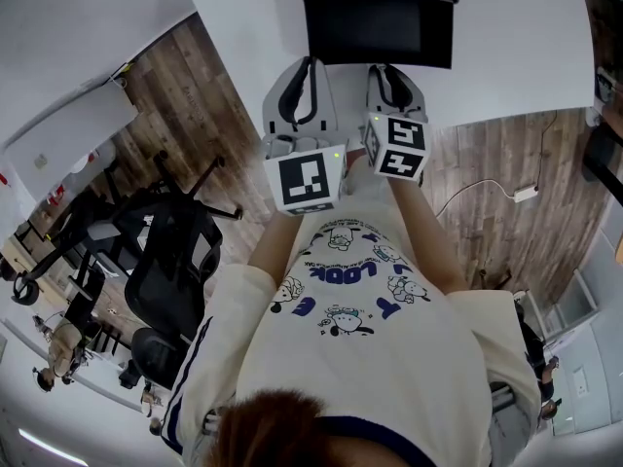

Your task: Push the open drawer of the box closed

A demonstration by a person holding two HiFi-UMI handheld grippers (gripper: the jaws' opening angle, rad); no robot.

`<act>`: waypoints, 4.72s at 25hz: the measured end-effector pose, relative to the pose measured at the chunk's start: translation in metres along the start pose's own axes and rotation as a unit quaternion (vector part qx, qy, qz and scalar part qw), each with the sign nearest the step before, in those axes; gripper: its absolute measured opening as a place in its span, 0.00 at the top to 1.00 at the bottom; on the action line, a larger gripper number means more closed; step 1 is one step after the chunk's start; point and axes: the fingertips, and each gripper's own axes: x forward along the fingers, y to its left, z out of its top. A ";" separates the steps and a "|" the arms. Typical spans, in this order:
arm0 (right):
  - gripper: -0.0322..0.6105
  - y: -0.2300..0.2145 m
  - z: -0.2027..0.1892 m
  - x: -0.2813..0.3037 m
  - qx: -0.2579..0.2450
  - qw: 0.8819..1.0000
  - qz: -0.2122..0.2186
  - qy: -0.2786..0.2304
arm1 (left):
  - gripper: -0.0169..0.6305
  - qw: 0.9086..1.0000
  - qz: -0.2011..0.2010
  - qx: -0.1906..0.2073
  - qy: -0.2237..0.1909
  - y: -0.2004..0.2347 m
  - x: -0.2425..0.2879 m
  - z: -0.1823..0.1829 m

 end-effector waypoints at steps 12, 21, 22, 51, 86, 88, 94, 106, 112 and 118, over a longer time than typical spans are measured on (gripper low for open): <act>0.81 0.001 0.015 0.011 0.003 1.000 0.007 0.002 | 0.93 1.000 0.000 -0.005 -0.003 0.003 0.013 0.010; 0.82 -0.003 0.033 0.023 -0.004 1.000 0.007 -0.007 | 0.93 1.000 0.005 -0.006 -0.009 0.008 0.017 0.016; 0.82 -0.003 0.035 0.025 -0.005 1.000 0.007 -0.008 | 0.93 1.000 0.006 -0.006 -0.009 0.009 0.017 0.017; 0.82 -0.014 0.082 0.068 -0.010 0.999 0.018 -0.025 | 0.93 1.000 0.025 -0.015 0.000 0.017 0.027 0.012; 0.85 0.000 0.134 -0.019 -0.015 0.987 0.017 -0.157 | 0.93 0.999 0.009 -0.014 -0.051 0.004 0.023 0.056; 0.86 0.003 0.144 -0.032 -0.019 0.984 0.022 -0.177 | 0.93 0.998 0.008 -0.015 -0.058 0.001 0.020 0.061; 0.87 0.007 0.171 -0.059 -0.027 0.974 0.029 -0.222 | 0.93 0.997 0.007 -0.012 -0.077 -0.003 0.011 0.077; 0.87 0.013 0.185 -0.093 -0.035 0.964 0.034 -0.263 | 0.93 0.994 0.009 0.008 -0.111 -0.012 -0.008 0.103; 0.87 0.015 0.185 -0.104 -0.034 0.960 0.032 -0.275 | 0.93 0.992 0.010 0.015 -0.125 -0.013 -0.018 0.110; 0.88 0.017 0.188 -0.111 -0.038 0.958 0.032 -0.283 | 0.93 0.991 0.007 0.019 -0.132 -0.017 -0.022 0.115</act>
